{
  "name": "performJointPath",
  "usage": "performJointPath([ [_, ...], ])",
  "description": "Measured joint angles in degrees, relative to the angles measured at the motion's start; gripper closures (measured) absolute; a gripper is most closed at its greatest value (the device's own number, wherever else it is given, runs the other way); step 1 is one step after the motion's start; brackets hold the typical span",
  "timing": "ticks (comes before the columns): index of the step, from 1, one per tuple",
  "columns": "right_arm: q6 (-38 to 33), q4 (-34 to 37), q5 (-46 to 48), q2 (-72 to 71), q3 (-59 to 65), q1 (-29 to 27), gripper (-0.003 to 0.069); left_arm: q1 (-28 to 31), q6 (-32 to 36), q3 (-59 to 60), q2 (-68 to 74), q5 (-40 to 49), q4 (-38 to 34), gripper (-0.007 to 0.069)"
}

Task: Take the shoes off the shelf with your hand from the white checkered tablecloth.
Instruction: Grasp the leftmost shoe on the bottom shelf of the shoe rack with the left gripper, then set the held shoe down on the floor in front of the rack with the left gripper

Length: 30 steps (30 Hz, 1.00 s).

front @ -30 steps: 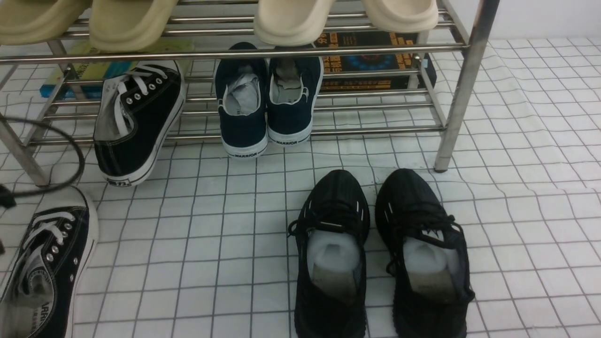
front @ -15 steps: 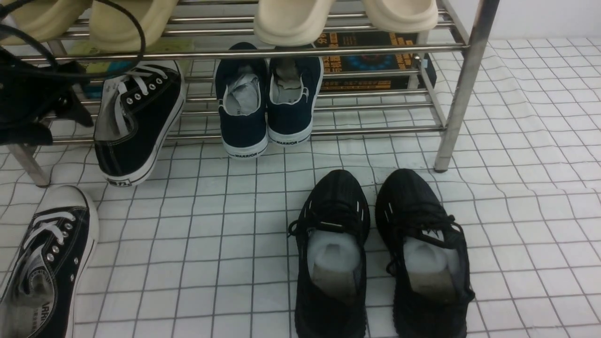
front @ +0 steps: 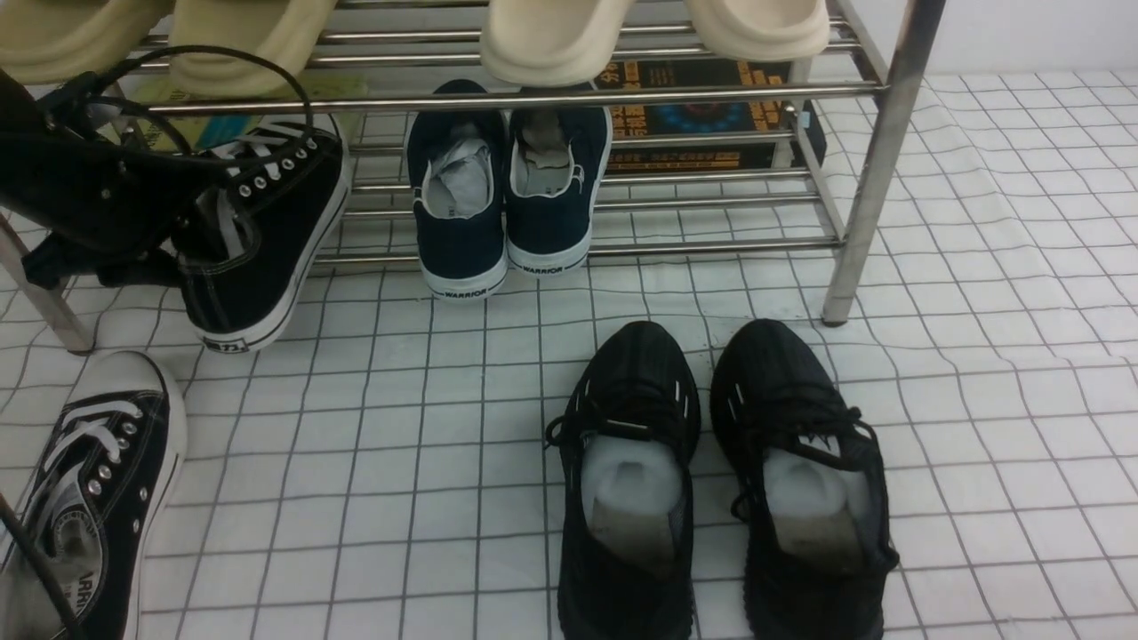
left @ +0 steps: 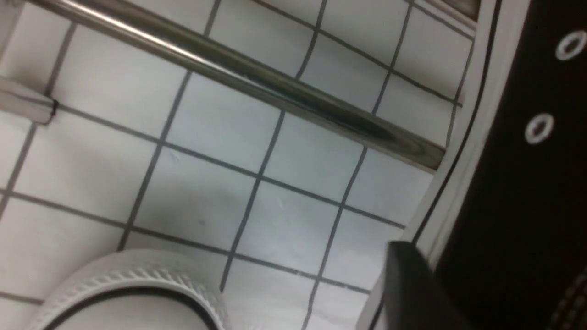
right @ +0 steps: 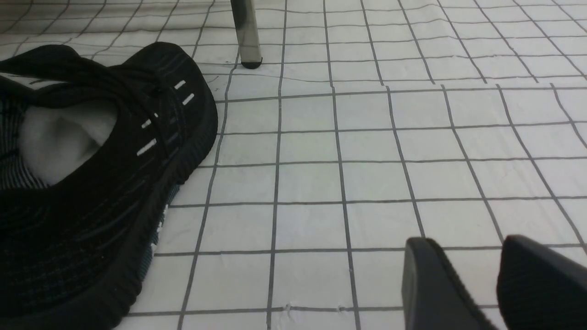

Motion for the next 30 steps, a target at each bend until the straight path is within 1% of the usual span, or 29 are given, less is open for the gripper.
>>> performJointPath([
  [1,0.00,0.00,0.00,0.00,0.00,0.00,0.0420,0.00,0.07,0.00,0.00,0.00,0.01,0.0440],
  [2,0.00,0.00,0.00,0.00,0.00,0.00,0.0420,0.00,0.42,0.00,0.00,0.78,0.21,0.0536],
  [4,0.00,0.00,0.00,0.00,0.00,0.00,0.0420,0.00,0.92,0.00,-0.25,2.55,0.63,0.0597],
  [5,0.00,0.00,0.00,0.00,0.00,0.00,0.0420,0.00,0.91,0.00,-0.31,2.75,0.63,0.0599],
  [8,0.00,0.00,0.00,0.00,0.00,0.00,0.0420,-0.05,1.06,0.00,-2.92,9.02,3.10,0.0613],
  [9,0.00,0.00,0.00,0.00,0.00,0.00,0.0420,-0.05,1.06,0.00,-3.19,9.02,3.10,0.0613],
  [12,0.00,0.00,0.00,0.00,0.00,0.00,0.0420,-0.80,-0.80,0.35,-9.29,19.75,6.50,0.0613],
  [14,0.00,0.00,0.00,0.00,0.00,0.00,0.0420,-2.13,-2.32,0.85,-12.57,24.02,8.80,0.0613],
  [16,0.00,0.00,0.00,0.00,0.00,0.00,0.0420,-3.83,-4.05,1.93,-15.10,25.81,10.62,0.0613],
  [17,0.00,0.00,0.00,0.00,0.00,0.00,0.0420,-6.30,-6.54,4.12,-17.69,26.77,12.70,0.0613],
  [20,0.00,0.00,0.00,0.00,0.00,0.00,0.0420,-11.11,-11.72,10.52,-21.45,26.70,16.68,0.0613],
  [23,0.00,0.00,0.00,0.00,0.00,0.00,0.0420,-13.85,-16.51,17.30,-23.67,24.27,19.33,0.0613],
  [25,0.00,0.00,0.00,0.00,0.00,0.00,0.0420,-14.27,-18.24,19.87,-24.26,22.58,19.99,0.0611],
  [30,0.00,0.00,0.00,0.00,0.00,0.00,0.0420,-14.32,-23.03,29.18,-25.40,12.21,21.22,0.0610],
])
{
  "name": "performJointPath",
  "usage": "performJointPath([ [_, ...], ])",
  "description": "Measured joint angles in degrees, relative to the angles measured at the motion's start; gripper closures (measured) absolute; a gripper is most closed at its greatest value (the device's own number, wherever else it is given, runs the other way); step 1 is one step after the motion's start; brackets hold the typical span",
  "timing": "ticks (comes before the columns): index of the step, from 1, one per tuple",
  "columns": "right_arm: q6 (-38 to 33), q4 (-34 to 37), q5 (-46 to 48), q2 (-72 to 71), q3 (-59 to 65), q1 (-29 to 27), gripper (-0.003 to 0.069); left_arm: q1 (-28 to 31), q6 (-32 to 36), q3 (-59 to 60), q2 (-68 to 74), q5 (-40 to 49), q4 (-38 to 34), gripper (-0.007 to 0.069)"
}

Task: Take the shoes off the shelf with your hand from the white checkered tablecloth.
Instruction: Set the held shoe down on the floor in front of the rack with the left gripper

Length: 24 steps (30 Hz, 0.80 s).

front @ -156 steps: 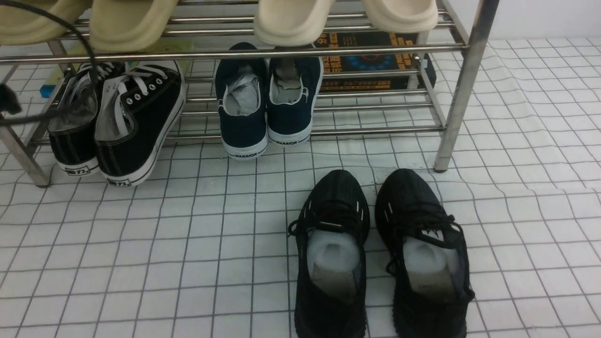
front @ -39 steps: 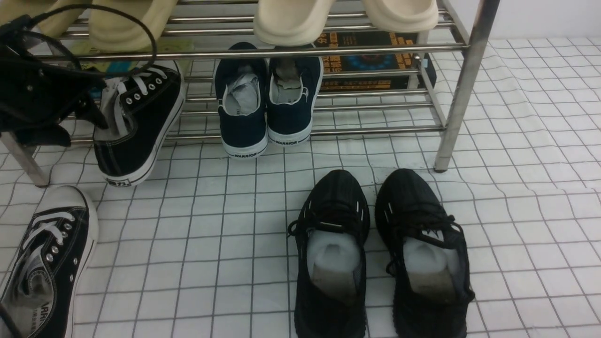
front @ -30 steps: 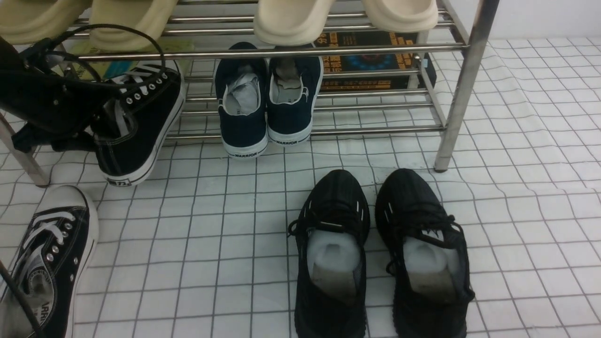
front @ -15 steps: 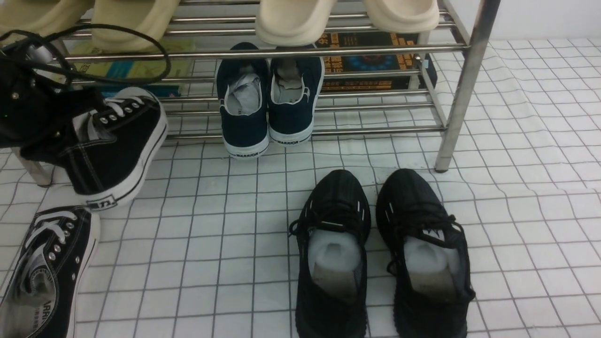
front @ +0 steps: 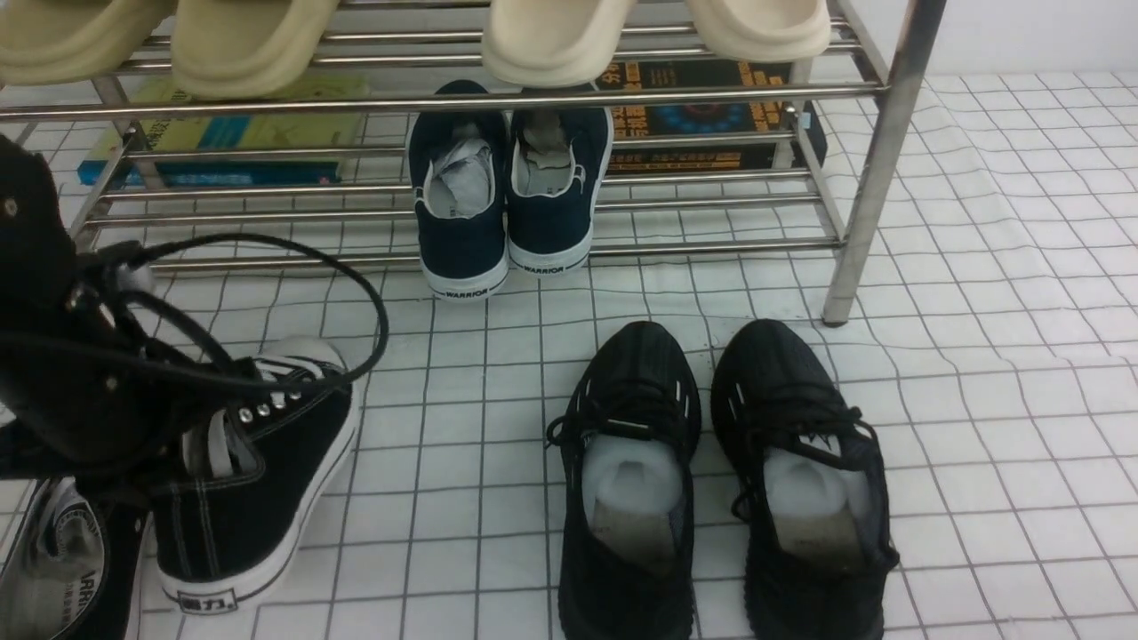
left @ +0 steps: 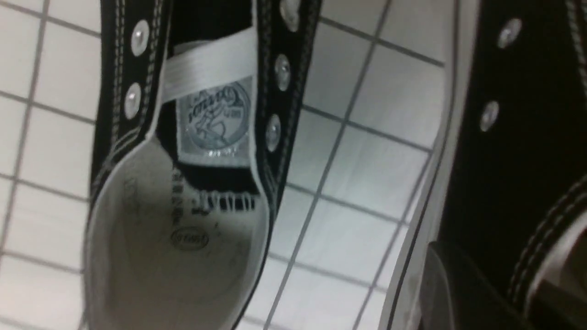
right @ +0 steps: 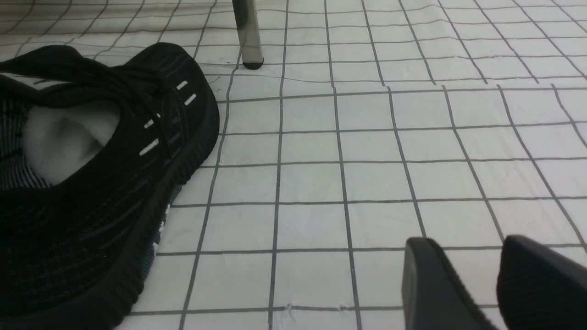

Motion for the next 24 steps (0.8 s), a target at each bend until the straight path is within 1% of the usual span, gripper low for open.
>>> performJointPath([
  [2,0.00,0.00,0.00,0.00,0.00,0.00,0.0420,0.00,-1.73,3.81,-0.24,-4.82,0.00,0.0610],
  [4,0.00,0.00,0.00,0.00,0.00,0.00,0.0420,0.00,-2.30,5.29,-0.29,-6.42,0.00,0.0610],
  [6,0.00,0.00,0.00,0.00,0.00,0.00,0.0420,0.00,-2.99,8.41,-0.29,-9.81,0.00,0.0610],
  [11,0.00,0.00,0.00,0.00,0.00,0.00,0.0420,0.00,-3.19,9.79,-0.29,-11.16,0.45,0.0606],
  [14,0.00,0.00,0.00,0.00,0.00,0.00,0.0420,0.00,-3.24,9.84,-0.29,-10.72,1.50,0.0588],
  [17,0.00,0.00,0.00,0.00,0.00,0.00,0.0420,0.00,-3.51,9.68,-0.94,-8.02,2.80,0.0535],
  [18,0.00,0.00,0.00,0.00,0.00,0.00,0.0420,0.00,-3.52,9.58,-1.05,-8.02,2.80,0.0535],
  [20,0.00,0.00,0.00,0.00,0.00,0.00,0.0420,0.00,-3.58,7.31,-3.24,-4.17,4.86,0.0462],
  [21,0.00,0.00,0.00,0.00,0.00,0.00,0.0420,0.00,-3.59,5.87,-4.31,-2.52,6.05,0.0433],
  [22,0.00,0.00,0.00,0.00,0.00,0.00,0.0420,0.00,-3.59,5.87,-4.31,-2.15,6.31,0.0426],
  [23,0.00,0.00,0.00,0.00,0.00,0.00,0.0420,0.00,-3.59,2.79,-6.41,0.76,8.16,0.0381],
  [24,0.00,0.00,0.00,0.00,0.00,0.00,0.0420,0.00,-3.54,0.98,-7.67,2.74,9.15,0.0356],
])
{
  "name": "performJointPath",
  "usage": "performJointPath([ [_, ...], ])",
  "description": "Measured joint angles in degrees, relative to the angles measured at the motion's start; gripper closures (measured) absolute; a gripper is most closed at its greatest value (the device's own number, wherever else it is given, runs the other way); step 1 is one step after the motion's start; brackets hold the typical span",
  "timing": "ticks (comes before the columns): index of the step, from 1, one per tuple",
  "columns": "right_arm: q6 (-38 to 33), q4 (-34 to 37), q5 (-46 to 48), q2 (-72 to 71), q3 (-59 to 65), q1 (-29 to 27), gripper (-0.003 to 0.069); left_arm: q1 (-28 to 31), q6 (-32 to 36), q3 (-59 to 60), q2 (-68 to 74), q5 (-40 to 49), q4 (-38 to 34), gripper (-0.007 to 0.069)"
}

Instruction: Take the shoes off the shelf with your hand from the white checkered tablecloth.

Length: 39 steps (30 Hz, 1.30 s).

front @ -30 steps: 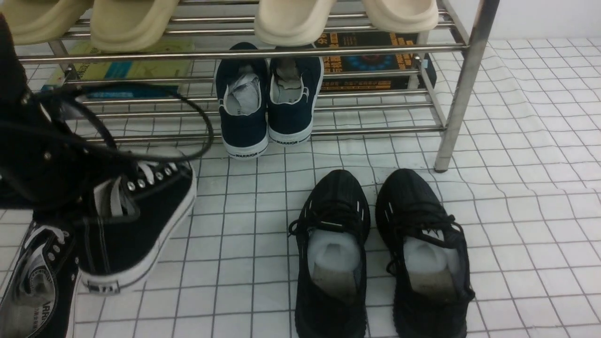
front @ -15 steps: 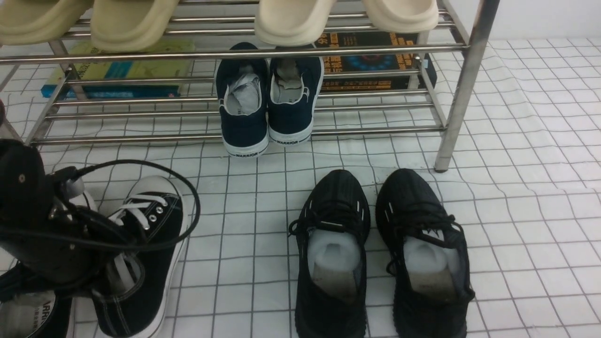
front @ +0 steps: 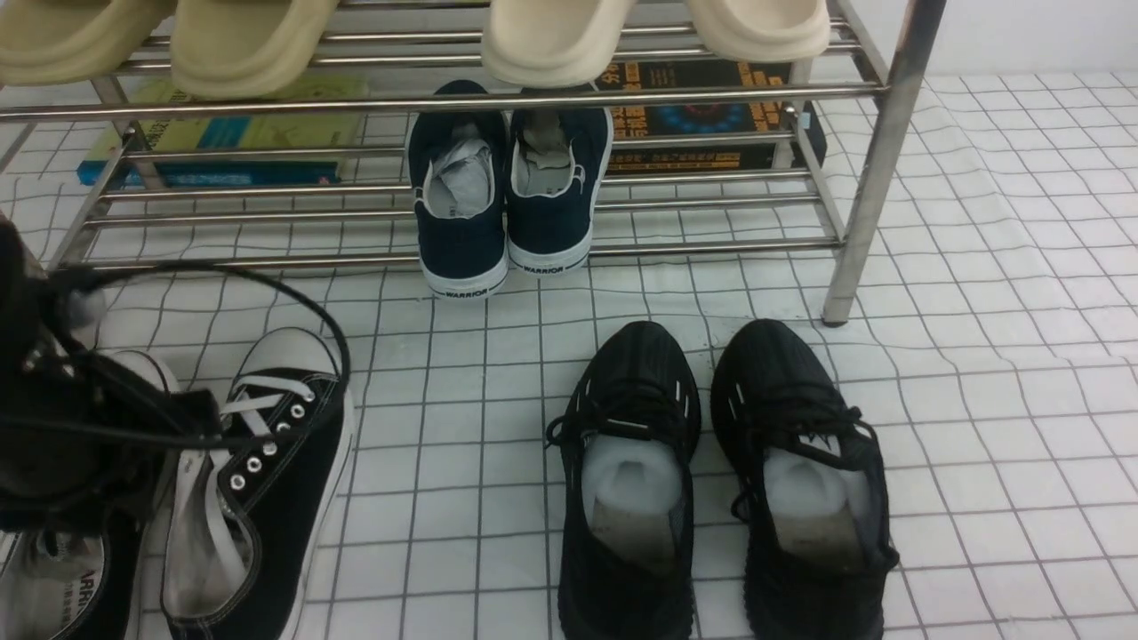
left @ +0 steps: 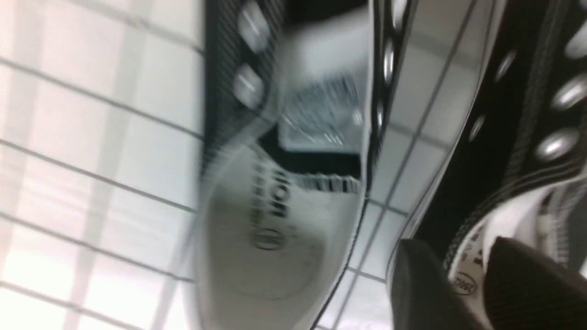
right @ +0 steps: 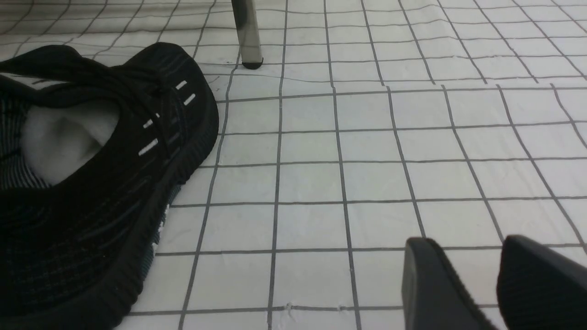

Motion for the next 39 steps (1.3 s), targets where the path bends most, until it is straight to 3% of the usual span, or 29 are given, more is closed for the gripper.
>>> performJointPath([
  [5,0.00,0.00,0.00,0.00,0.00,0.00,0.0420,0.00,3.93,-6.54,-6.90,6.89,1.78,0.0334],
  [7,0.00,0.00,0.00,0.00,0.00,0.00,0.0420,0.00,5.52,-7.45,-9.66,7.90,1.50,0.0365],
  [13,0.00,0.00,0.00,0.00,0.00,0.00,0.0420,0.00,14.12,-4.74,-24.76,10.28,-4.30,0.0594],
  [18,0.00,0.00,0.00,0.00,0.00,0.00,0.0420,0.00,20.20,2.70,-36.46,9.84,-8.78,0.0623],
  [23,0.00,0.00,0.00,0.00,0.00,0.00,0.0420,0.00,24.09,13.49,-49.06,4.20,-13.29,0.0623],
  [33,0.00,0.00,0.00,0.00,0.00,0.00,0.0420,0.00,23.83,31.95,-65.00,-18.79,-14.40,0.0622],
  [39,0.00,0.00,0.00,0.00,0.00,0.00,0.0420,0.00,23.83,34.73,-65.11,-20.34,-14.35,0.0619],
])
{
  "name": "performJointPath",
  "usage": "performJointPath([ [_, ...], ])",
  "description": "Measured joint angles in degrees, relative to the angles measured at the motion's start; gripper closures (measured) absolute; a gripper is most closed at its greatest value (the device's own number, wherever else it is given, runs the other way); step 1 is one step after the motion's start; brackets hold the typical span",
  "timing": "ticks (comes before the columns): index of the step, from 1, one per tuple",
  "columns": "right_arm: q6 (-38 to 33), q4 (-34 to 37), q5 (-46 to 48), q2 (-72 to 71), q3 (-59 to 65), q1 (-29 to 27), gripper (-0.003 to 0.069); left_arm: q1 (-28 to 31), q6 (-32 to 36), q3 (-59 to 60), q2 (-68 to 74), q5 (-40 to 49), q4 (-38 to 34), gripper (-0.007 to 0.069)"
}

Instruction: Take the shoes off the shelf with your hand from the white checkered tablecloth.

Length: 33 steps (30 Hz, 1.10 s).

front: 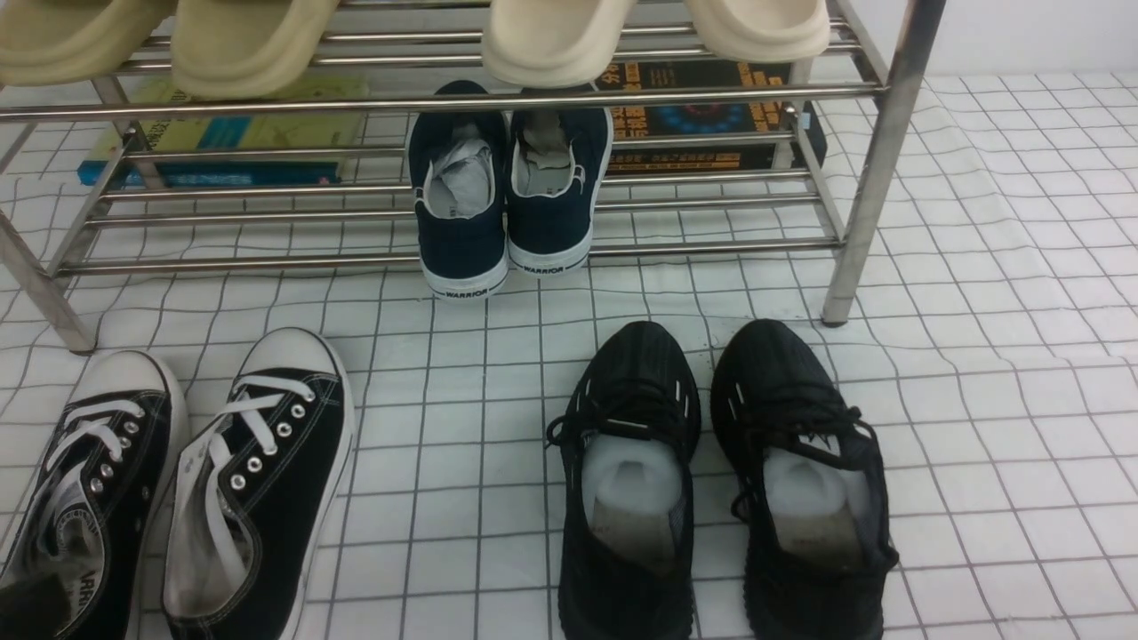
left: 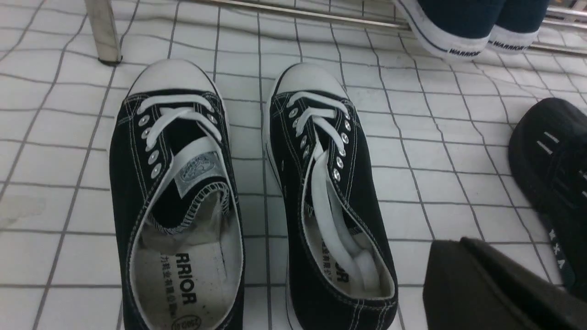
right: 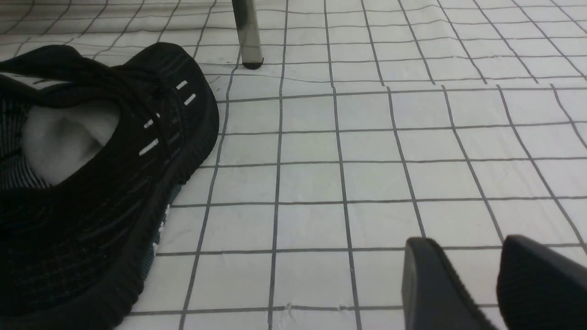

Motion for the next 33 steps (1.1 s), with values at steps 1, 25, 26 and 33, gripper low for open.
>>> performJointPath([
  [1,0.00,0.00,0.00,0.00,0.00,0.00,0.0420,0.00,0.00,0.28,0.00,-0.07,0.04,0.0617],
  [25,0.00,0.00,0.00,0.00,0.00,0.00,0.0420,1.50,-0.05,14.72,-7.22,-13.94,6.48,0.0592],
  [26,0.00,0.00,0.00,0.00,0.00,0.00,0.0420,1.50,-0.05,15.10,-7.49,-13.94,6.48,0.0592],
  [33,0.00,0.00,0.00,0.00,0.00,0.00,0.0420,1.68,-0.05,20.24,-9.83,-16.49,6.43,0.0584],
])
